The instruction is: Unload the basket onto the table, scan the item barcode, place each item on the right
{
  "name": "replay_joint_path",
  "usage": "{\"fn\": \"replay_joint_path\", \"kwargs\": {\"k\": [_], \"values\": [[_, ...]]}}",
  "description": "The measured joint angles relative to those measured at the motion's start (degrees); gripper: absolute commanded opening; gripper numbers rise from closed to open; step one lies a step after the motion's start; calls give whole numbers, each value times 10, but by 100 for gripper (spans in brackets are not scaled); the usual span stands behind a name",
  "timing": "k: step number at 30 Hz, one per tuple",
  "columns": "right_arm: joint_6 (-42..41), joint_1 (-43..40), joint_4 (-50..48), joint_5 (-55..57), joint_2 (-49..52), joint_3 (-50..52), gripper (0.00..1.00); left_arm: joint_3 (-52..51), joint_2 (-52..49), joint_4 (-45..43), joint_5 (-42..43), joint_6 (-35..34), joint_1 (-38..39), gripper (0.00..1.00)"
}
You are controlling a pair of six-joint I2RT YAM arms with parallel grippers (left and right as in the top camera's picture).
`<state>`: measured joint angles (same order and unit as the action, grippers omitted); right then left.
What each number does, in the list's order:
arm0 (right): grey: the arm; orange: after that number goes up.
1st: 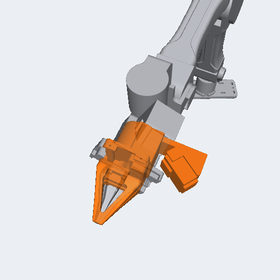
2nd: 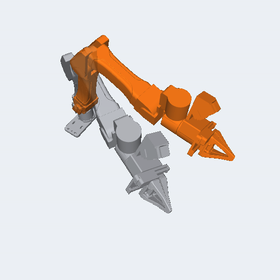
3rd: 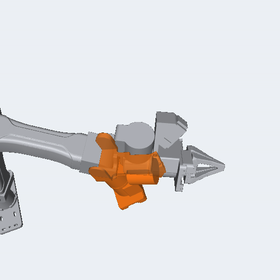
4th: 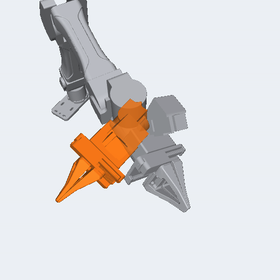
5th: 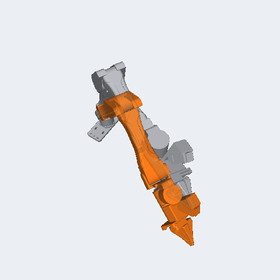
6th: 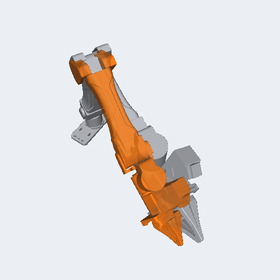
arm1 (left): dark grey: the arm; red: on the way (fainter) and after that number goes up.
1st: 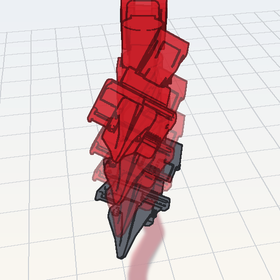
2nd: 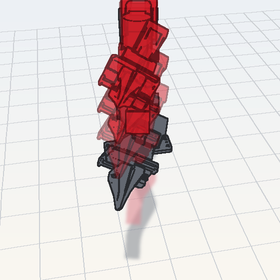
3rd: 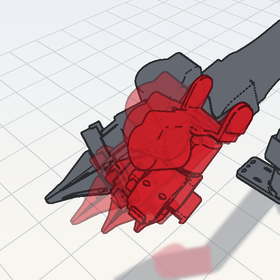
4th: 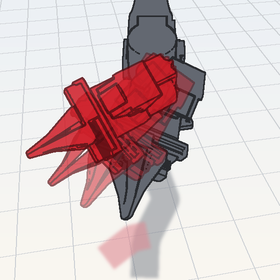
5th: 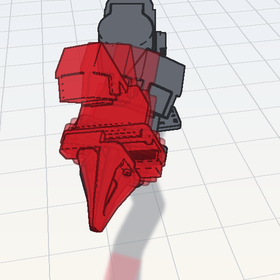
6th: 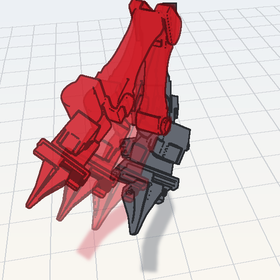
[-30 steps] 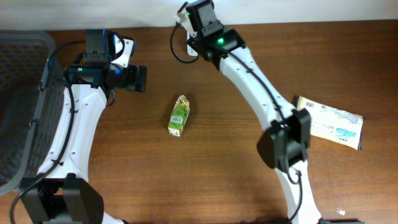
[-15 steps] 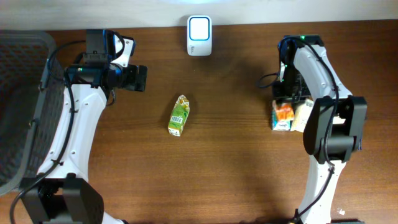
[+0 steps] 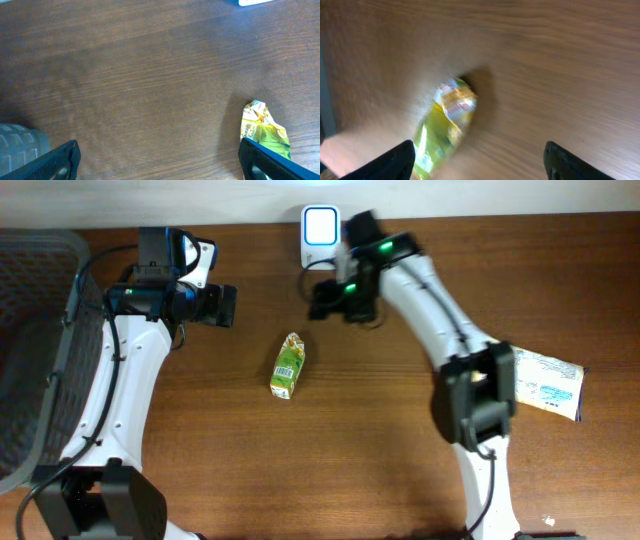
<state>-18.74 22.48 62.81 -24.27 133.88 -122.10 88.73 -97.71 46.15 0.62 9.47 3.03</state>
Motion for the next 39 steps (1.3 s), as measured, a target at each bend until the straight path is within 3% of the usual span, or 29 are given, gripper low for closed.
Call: {"fn": "replay_joint_path", "kwargs": {"k": [3, 4, 6, 8, 15, 17, 19, 24, 27, 31, 32, 33, 34, 35, 39], "values": [[-99, 71, -50, 44, 45, 1, 79, 0, 0, 0, 0, 0, 0, 99], [-116, 86, -66, 60, 51, 1, 71, 0, 0, 0, 0, 0, 0, 99], [-132, 99, -82, 100, 51, 1, 62, 0, 0, 0, 0, 0, 0, 99], [-125, 103, -67, 137, 51, 1, 60, 0, 0, 0, 0, 0, 0, 99], [-39, 88, 154, 230, 52, -3, 61, 0, 0, 0, 0, 0, 0, 99], [25, 63, 220, 223, 52, -3, 61, 0, 0, 0, 0, 0, 0, 99], [163, 33, 288, 203, 52, -3, 62, 0, 0, 0, 0, 0, 0, 99], [432, 59, 264, 96, 52, -3, 77, 0, 0, 0, 0, 0, 0, 99], [532, 73, 207, 47, 52, -2, 76, 0, 0, 0, 0, 0, 0, 99], [557, 73, 136, 70, 52, 44, 47, 0, 0, 0, 0, 0, 0, 99], [559, 73, 136, 62, 50, 52, 36, 0, 0, 0, 0, 0, 0, 99], [564, 73, 137, 58, 49, 54, 16, 0, 0, 0, 0, 0, 0, 99], [563, 73, 138, 57, 47, 55, 9, 0, 0, 0, 0, 0, 0, 99], [555, 73, 139, 58, 43, 55, 4, 0, 0, 0, 0, 0, 0, 99], [467, 71, 140, 62, 42, 55, 4, 0, 0, 0, 0, 0, 0, 99]]}}
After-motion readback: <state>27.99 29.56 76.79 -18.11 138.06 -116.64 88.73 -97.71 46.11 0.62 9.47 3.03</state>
